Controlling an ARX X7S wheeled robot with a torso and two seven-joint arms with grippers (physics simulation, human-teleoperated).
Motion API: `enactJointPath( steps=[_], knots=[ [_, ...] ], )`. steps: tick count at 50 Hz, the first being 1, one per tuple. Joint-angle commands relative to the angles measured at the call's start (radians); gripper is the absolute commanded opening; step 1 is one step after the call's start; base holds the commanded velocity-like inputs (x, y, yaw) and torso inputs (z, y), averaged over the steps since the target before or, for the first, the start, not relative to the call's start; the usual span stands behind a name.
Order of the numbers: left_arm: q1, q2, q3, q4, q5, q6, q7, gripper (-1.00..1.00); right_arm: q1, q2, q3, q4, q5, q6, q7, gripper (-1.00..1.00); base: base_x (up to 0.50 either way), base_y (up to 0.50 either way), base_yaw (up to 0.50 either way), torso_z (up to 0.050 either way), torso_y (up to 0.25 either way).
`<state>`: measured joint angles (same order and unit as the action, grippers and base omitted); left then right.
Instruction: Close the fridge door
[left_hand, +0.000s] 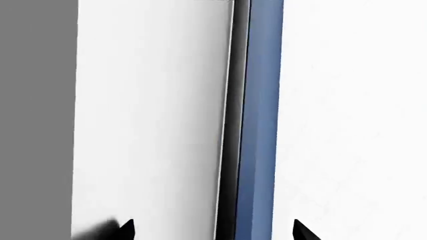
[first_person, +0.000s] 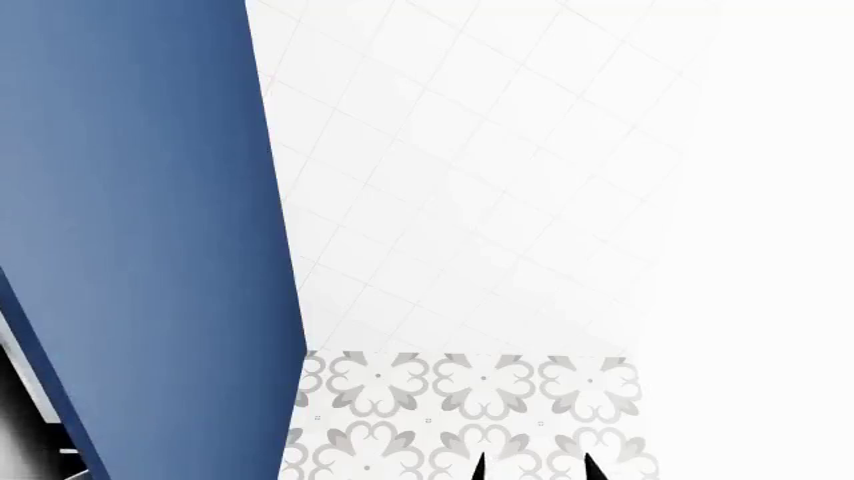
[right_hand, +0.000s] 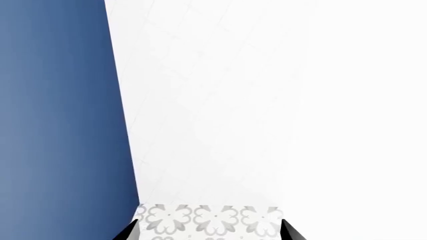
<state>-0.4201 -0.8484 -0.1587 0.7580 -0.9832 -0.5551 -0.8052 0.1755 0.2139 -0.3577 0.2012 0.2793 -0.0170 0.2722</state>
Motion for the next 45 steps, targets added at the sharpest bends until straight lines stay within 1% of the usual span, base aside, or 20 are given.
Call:
enactJointPath(
  steps=[1, 7, 14, 18, 25, 29, 30, 33, 38, 45],
  knots=[
    [0.02, -0.021, -0.056, -0.168, 0.116, 0.02, 0.014, 1.0, 0.006, -0.001, -0.003, 0.009, 0.007, -0.004, -0.001, 1.0, 0.0, 0.0, 0.0, 0.0, 0.0],
    [-0.013, -0.029, -0.043, -0.244, 0.163, 0.036, 0.033, 1.0, 0.001, 0.003, -0.004, 0.001, 0.012, -0.001, 0.001, 1.0, 0.0, 0.0, 0.0, 0.0, 0.0],
    [-0.102, -0.041, -0.022, -0.326, 0.182, 0.031, 0.044, 1.0, 0.0, 0.007, -0.003, -0.005, 0.018, 0.004, 0.003, 1.0, 0.0, 0.0, 0.0, 0.0, 0.0],
    [-0.156, -0.051, 0.008, -0.391, 0.221, 0.04, 0.063, 1.0, 0.001, 0.007, -0.004, 0.0, 0.019, -0.002, 0.003, 1.0, 0.0, 0.0, 0.0, 0.0, 0.0],
    [-0.188, -0.05, 0.039, -0.452, 0.261, 0.057, 0.083, 1.0, 0.004, 0.007, -0.005, 0.006, 0.022, -0.004, 0.004, 1.0, 0.0, 0.0, 0.0, 0.0, 0.0],
    [-0.23, -0.053, 0.055, -0.495, 0.278, 0.059, 0.094, 1.0, 0.004, 0.007, -0.005, 0.012, 0.024, -0.011, 0.003, 1.0, 0.0, 0.0, 0.0, 0.0, 0.0],
    [-0.255, -0.044, 0.045, -0.511, 0.249, 0.046, 0.095, 1.0, 0.001, 0.009, -0.007, 0.003, 0.023, -0.007, 0.006, 1.0, 0.0, 0.0, 0.0, 0.0, 0.0],
    [-0.3, -0.048, 0.061, -0.523, 0.242, 0.029, 0.104, 1.0, 0.0, 0.011, -0.009, -0.007, 0.023, -0.002, 0.009, 1.0, 0.0, 0.0, 0.0, 0.0, 0.0],
    [-0.425, -0.053, 0.127, -0.59, 0.282, 0.017, 0.136, 1.0, 0.002, 0.013, -0.01, -0.007, 0.024, -0.002, 0.01, 1.0, 0.0, 0.0, 0.0, 0.0, 0.0],
    [-0.603, -0.034, 0.236, -0.723, 0.357, 0.017, 0.206, 1.0, 0.004, 0.01, -0.013, 0.006, 0.025, -0.011, 0.01, 1.0, 0.0, 0.0, 0.0, 0.0, 0.0]
  ],
)
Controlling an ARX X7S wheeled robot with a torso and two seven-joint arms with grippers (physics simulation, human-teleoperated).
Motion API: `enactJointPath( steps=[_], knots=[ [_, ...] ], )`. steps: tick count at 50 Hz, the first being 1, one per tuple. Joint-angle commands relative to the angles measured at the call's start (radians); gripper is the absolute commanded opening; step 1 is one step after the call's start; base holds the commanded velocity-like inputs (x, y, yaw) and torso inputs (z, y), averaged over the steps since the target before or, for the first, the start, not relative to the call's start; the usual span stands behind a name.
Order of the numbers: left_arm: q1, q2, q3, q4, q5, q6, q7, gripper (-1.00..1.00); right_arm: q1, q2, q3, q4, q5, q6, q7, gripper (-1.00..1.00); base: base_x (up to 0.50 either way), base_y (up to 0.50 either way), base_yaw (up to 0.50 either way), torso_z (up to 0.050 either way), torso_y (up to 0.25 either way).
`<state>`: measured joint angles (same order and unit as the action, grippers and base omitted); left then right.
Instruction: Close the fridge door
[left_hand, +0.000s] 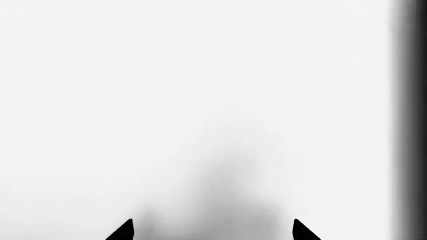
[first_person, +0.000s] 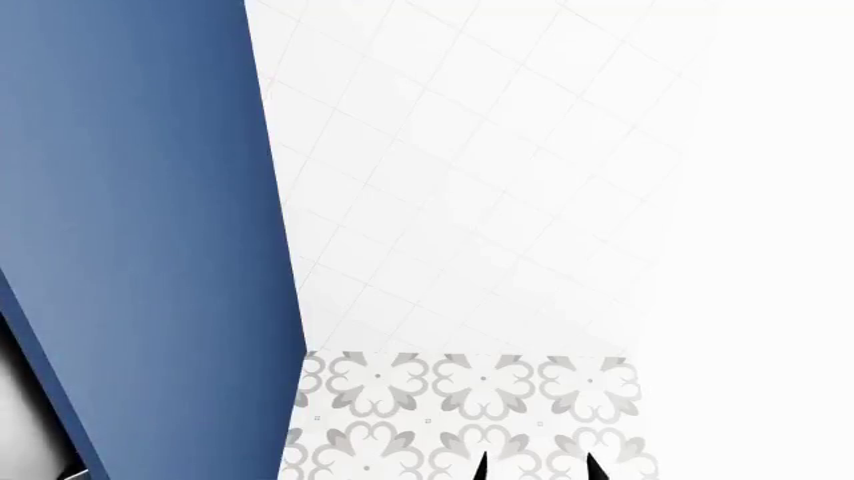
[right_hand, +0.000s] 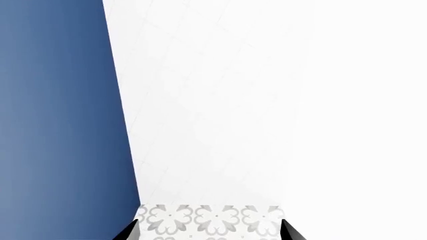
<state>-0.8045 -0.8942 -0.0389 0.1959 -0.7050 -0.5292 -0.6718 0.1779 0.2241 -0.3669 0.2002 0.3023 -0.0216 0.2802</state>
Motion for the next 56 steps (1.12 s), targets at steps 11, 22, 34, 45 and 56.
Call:
enactJointPath(
  steps=[11, 22, 34, 45, 56],
  knots=[
    [-0.501, 0.083, 0.295, -0.519, 0.26, 0.059, 0.211, 1.0, 0.013, -0.006, -0.006, 0.027, 0.005, -0.016, 0.001, 1.0, 0.0, 0.0, 0.0, 0.0, 0.0],
    [-0.686, 0.145, 0.4, -0.813, 0.391, 0.161, 0.294, 1.0, 0.022, -0.012, -0.011, 0.048, 0.004, -0.025, 0.003, 1.0, 0.0, 0.0, 0.0, 0.004, 0.0],
    [-0.805, 0.216, 0.459, -1.06, 0.474, 0.28, 0.329, 1.0, 0.031, -0.016, -0.015, 0.065, 0.009, -0.032, 0.002, 1.0, 0.0, 0.0, 0.0, 0.0, 0.0],
    [0.125, -0.114, -0.003, 0.36, -0.302, -0.088, 0.123, 1.0, -0.008, 0.005, -0.019, -0.009, 0.022, -0.003, 0.018, 1.0, 0.0, 0.0, 0.0, 0.0, 0.0],
    [0.595, -0.135, -0.378, 0.758, -0.618, -0.081, 0.054, 1.0, -0.033, 0.029, -0.021, -0.064, 0.033, 0.02, 0.027, 1.0, 0.0, 0.0, 0.0, 0.0, 0.0]
  ],
)
